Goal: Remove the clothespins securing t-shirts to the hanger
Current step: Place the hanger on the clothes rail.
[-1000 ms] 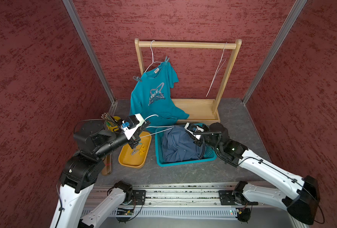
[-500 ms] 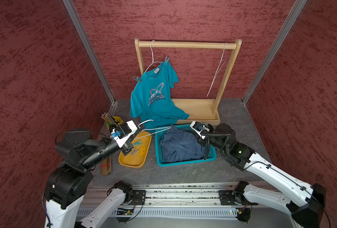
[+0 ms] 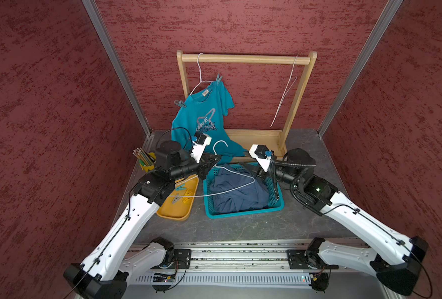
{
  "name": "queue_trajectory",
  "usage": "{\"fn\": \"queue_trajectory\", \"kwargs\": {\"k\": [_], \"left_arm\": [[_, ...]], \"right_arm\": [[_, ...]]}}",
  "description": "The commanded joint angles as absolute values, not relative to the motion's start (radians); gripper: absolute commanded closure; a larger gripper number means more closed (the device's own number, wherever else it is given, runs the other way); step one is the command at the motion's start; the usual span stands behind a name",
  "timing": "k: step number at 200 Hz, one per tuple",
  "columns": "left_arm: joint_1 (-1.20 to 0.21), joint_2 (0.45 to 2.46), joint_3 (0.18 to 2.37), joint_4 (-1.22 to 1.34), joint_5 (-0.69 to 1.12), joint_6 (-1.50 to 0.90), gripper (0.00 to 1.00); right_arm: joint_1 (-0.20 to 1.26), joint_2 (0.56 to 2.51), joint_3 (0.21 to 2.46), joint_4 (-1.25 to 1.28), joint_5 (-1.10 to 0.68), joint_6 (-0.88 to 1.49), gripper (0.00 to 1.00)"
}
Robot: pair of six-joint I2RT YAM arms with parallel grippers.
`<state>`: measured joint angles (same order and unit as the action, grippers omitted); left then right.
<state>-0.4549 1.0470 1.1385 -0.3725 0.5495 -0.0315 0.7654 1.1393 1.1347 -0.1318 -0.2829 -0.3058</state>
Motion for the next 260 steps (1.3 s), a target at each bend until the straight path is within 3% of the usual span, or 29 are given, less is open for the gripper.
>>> {"fn": "queue_trajectory", "kwargs": {"k": [1,76,99,132,144,157,200,260], "left_arm": [[-0.491,1.056,1.146,-0.218,0.564,-0.110,1.00],[-0.502,1.112,1.147,-0.126,0.631,-0.245,1.00],[-0.502,1.106,1.144,-0.137,0.692,-0.221,1.00],[-0.457,1.078,1.152,-0.195,0.827,-0.161,0.92],[-0.425,1.069,1.149,-0.196,0.898,-0.163,0.89],[-0.391,1.062,1.147,-0.200,0.973,-0.156,0.83],[-0.241,1.016,1.287,-0.563,1.238,0.159,0.42],[-0.225,0.918,1.238,-0.816,1.035,0.499,0.35]], "right_arm": [[0.779,1.171,1.175,-0.196,-0.327,-0.319,0.53],[0.802,1.240,1.182,-0.187,-0.208,-0.438,0.53],[0.816,1.260,1.190,-0.195,-0.144,-0.508,0.70],[0.829,1.240,1.179,-0.193,-0.105,-0.568,0.93],[0.832,1.221,1.167,-0.193,-0.126,-0.582,1.00],[0.833,1.198,1.158,-0.204,-0.159,-0.586,1.00],[0.833,1.147,1.219,-0.381,-0.250,-0.555,1.00],[0.833,1.084,1.215,-0.467,-0.270,-0.540,1.00]]}}
